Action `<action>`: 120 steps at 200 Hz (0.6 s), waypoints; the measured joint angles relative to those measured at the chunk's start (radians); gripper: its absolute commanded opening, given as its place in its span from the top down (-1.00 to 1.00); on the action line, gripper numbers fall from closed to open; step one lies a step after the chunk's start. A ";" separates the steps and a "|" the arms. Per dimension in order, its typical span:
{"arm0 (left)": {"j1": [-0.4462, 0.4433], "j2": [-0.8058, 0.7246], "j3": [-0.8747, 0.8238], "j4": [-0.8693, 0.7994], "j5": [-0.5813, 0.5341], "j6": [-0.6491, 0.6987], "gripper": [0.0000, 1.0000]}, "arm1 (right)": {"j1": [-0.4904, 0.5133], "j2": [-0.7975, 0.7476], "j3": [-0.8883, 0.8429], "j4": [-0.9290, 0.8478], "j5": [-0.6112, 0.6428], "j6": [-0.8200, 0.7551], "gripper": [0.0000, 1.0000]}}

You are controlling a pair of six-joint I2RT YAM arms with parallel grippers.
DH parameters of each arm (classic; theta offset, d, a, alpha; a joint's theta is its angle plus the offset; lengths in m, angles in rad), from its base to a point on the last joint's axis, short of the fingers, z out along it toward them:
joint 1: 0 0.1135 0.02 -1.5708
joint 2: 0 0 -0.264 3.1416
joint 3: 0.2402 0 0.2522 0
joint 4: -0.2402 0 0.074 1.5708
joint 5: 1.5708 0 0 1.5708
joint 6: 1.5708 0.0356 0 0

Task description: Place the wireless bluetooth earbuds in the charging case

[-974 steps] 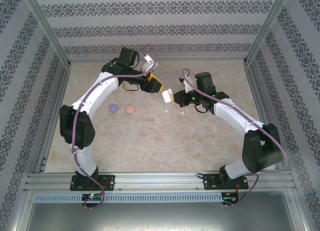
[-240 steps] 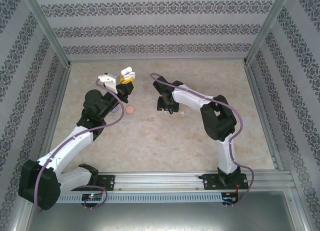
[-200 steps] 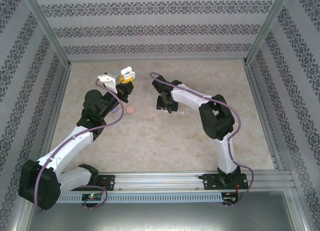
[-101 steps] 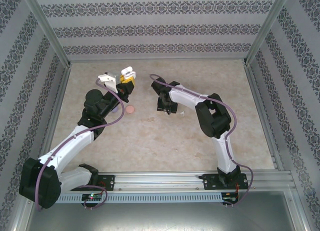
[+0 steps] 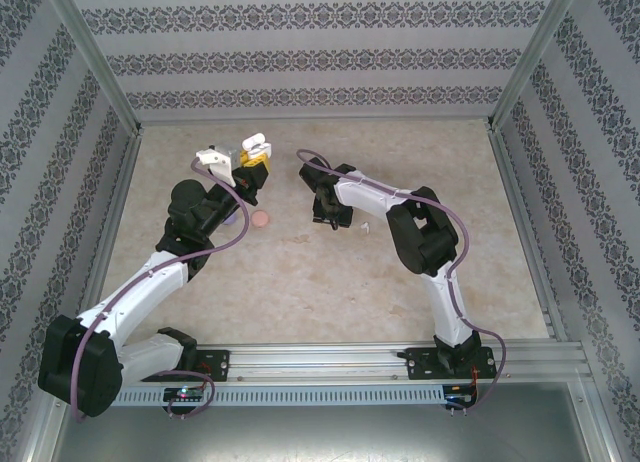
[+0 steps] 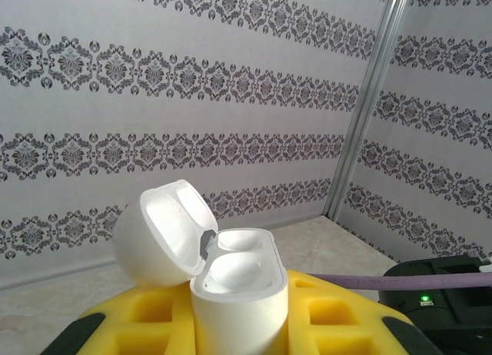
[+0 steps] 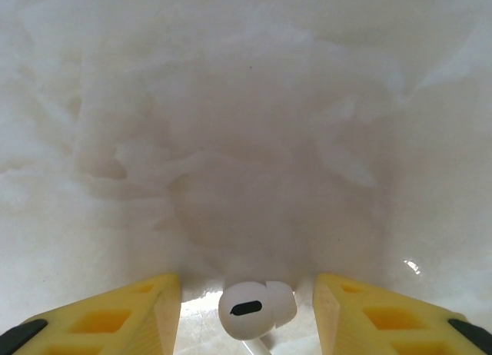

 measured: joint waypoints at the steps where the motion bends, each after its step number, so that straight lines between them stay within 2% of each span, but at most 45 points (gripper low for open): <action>1: 0.000 0.000 0.000 0.000 0.000 0.000 1.00 | 0.000 0.000 0.000 0.000 0.000 0.000 0.03; 79: 0.000 0.001 -0.002 0.000 0.003 0.000 1.00 | 0.000 0.018 0.025 -0.017 0.012 0.015 0.13; 120: 0.000 0.001 -0.003 0.000 0.003 0.000 1.00 | 0.000 0.018 0.025 -0.016 0.015 0.015 0.26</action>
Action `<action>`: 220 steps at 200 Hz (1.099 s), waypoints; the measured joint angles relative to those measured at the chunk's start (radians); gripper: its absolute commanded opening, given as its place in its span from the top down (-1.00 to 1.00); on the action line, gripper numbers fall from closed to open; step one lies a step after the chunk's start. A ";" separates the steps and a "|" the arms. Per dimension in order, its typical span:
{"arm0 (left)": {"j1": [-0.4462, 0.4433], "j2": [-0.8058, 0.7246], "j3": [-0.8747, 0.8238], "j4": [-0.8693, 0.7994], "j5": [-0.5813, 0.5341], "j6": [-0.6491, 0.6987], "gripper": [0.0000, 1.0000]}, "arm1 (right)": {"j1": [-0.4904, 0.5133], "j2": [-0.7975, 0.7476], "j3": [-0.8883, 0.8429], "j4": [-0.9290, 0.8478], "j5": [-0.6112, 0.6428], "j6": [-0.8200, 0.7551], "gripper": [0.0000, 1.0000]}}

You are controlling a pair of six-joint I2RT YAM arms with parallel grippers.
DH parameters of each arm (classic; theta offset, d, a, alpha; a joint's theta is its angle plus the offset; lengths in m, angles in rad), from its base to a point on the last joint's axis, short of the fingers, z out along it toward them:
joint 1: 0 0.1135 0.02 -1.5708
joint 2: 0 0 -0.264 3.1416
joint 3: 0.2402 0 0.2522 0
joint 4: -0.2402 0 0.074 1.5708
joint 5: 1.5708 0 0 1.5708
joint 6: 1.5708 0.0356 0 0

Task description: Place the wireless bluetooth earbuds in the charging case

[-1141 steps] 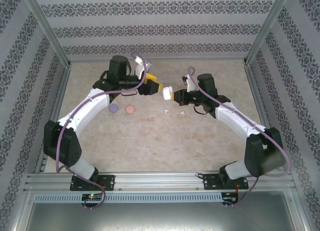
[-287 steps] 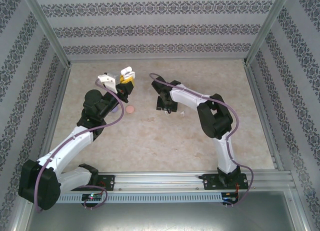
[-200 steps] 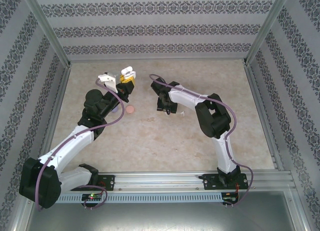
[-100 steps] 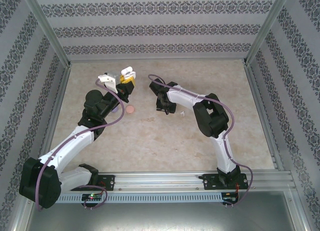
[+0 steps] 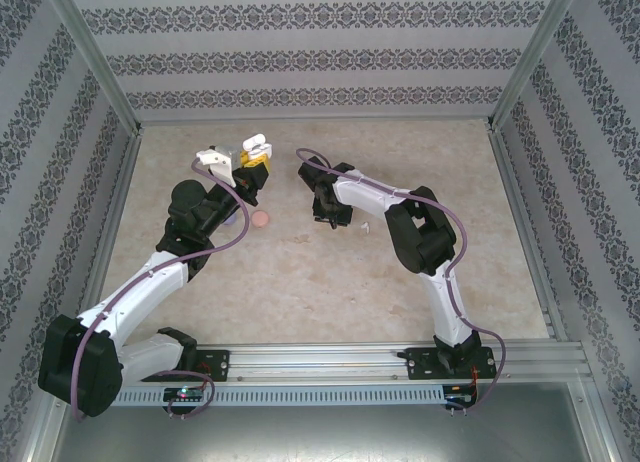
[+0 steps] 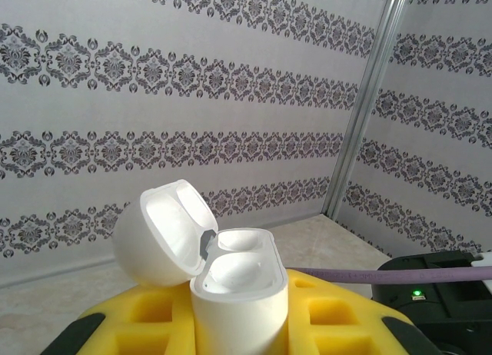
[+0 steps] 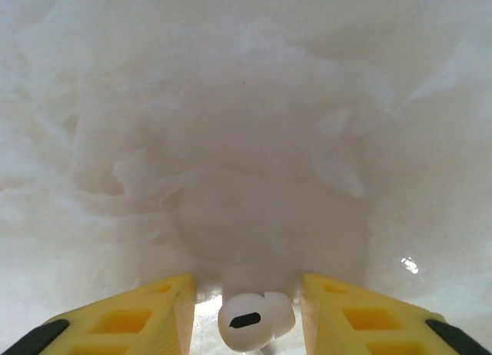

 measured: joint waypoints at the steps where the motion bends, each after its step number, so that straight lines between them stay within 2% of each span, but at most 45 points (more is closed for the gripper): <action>1: 0.000 0.000 0.000 0.000 0.000 0.000 1.00 | 0.000 0.000 0.000 0.000 0.000 0.000 0.26; 39: 0.000 0.003 0.000 0.000 0.000 -0.003 1.00 | 0.000 0.000 0.000 0.007 0.000 0.001 0.40; 129: -0.006 0.008 0.000 0.000 0.003 -0.003 1.00 | 0.000 -0.064 -0.093 0.108 0.012 -0.010 0.46; 164: -0.006 0.001 0.000 0.000 0.026 0.022 1.00 | 0.000 -0.182 -0.148 0.152 0.030 -0.037 0.49; 220: -0.006 -0.012 0.010 -0.001 0.126 0.063 1.00 | 0.000 -0.500 -0.217 0.257 0.050 -0.116 0.48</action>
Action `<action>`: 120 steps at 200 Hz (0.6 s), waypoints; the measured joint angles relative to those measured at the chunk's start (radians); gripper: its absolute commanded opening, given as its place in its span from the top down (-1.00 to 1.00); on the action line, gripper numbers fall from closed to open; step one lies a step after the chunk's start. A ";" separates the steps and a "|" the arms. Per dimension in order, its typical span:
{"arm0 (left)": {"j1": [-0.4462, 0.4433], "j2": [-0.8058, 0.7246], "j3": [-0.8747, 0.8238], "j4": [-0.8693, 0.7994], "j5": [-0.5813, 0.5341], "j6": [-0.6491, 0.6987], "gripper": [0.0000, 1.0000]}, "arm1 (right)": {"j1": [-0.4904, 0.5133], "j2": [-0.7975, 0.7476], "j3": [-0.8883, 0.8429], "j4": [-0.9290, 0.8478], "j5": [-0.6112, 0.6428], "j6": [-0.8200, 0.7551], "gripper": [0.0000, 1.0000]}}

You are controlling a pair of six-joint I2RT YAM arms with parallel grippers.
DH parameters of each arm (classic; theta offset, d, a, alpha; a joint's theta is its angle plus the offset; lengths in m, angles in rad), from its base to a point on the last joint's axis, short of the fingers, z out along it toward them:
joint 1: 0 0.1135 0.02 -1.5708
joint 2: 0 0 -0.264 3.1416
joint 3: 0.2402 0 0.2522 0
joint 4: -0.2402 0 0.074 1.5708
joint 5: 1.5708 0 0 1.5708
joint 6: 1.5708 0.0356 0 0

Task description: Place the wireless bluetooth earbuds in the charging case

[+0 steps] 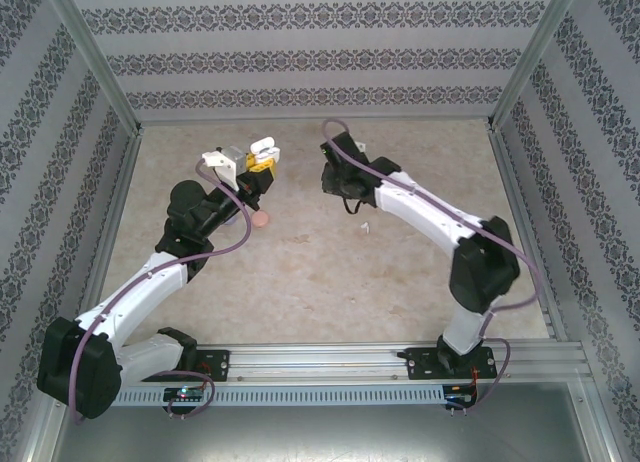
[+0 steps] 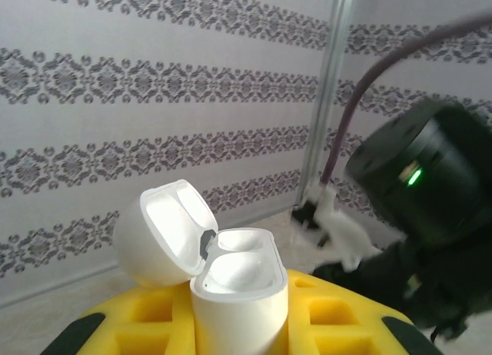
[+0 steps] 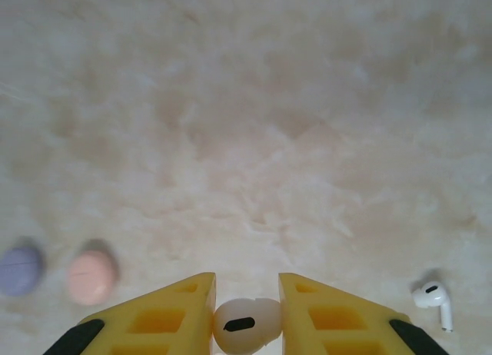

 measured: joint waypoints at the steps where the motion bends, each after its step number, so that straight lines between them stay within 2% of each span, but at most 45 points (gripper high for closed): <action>1: 0.000 0.000 0.001 0.000 0.003 0.001 1.00 | 0.000 -0.004 -0.001 0.001 0.000 -0.002 0.48; 33: -0.011 0.000 0.070 -0.019 0.109 0.046 1.00 | 0.000 -0.174 -0.025 0.050 0.001 -0.048 0.47; 59: -0.029 -0.001 0.103 -0.014 0.148 0.085 1.00 | 0.000 -0.289 -0.041 0.101 -0.001 -0.074 0.47; 86: -0.056 -0.001 0.104 -0.006 0.144 0.134 1.00 | 0.003 -0.386 -0.088 0.177 -0.003 -0.097 0.47; 120: -0.108 0.001 0.102 0.010 0.085 0.222 1.00 | 0.030 -0.488 -0.172 0.319 -0.024 -0.127 0.47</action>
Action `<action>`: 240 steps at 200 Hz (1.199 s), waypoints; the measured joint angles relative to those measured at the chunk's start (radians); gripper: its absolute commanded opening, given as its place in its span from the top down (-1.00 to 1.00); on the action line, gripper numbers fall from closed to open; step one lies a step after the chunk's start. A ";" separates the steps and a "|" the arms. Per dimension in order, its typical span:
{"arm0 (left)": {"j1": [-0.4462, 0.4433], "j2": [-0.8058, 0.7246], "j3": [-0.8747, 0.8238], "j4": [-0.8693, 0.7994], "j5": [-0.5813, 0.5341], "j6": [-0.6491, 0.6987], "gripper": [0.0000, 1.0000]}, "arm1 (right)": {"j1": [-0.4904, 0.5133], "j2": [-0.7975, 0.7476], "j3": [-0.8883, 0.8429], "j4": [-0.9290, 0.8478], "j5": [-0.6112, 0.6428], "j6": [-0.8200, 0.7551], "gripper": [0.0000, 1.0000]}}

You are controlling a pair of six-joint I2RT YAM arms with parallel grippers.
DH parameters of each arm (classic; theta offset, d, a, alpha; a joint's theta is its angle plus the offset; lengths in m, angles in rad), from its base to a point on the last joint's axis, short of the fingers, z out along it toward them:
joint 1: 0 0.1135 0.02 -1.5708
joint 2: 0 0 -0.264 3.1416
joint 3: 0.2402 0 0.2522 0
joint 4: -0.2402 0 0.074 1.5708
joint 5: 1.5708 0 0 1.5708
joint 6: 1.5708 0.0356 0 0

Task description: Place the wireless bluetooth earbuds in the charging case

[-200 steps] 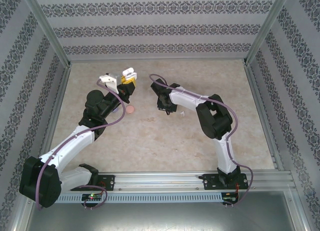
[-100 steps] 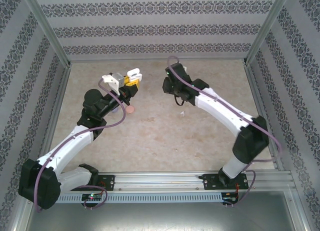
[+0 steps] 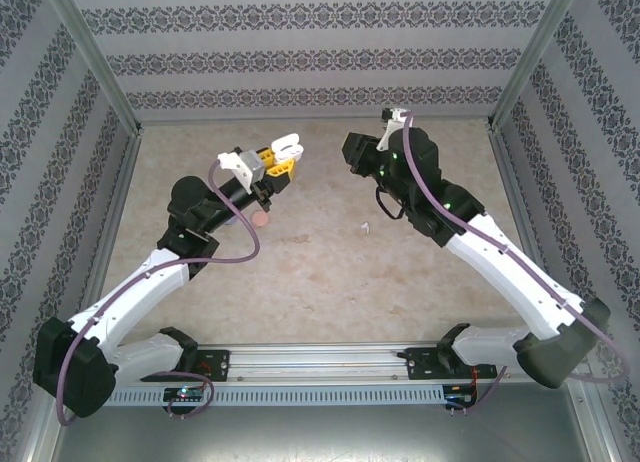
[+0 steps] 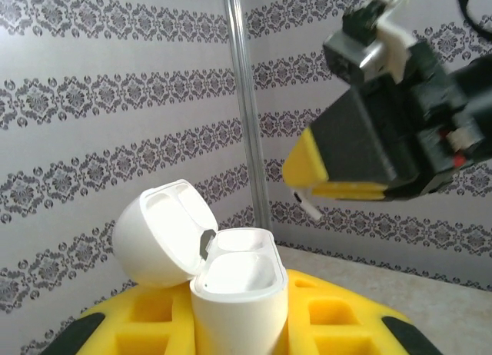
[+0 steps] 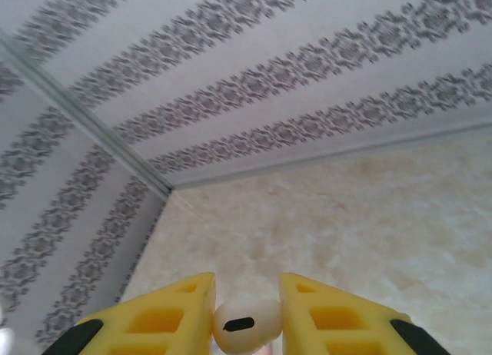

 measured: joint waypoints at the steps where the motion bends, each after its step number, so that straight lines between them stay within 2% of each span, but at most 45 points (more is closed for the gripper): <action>1: -0.002 0.000 0.000 0.000 -0.002 0.003 1.00 | 0.003 -0.005 -0.004 0.007 -0.002 0.000 0.47; 57: -0.072 0.041 -0.006 0.028 -0.110 0.147 1.00 | 0.043 -0.099 -0.137 0.293 -0.079 -0.032 0.47; 133: -0.114 0.055 -0.013 0.103 -0.189 0.212 1.00 | 0.150 -0.097 -0.266 0.619 -0.120 -0.063 0.48; 181: -0.114 0.055 -0.013 0.112 -0.190 0.219 1.00 | 0.180 -0.041 -0.267 0.748 -0.142 -0.073 0.49; 240: -0.114 0.055 -0.013 0.112 -0.189 0.214 1.00 | 0.185 0.032 -0.267 0.814 -0.149 -0.065 0.50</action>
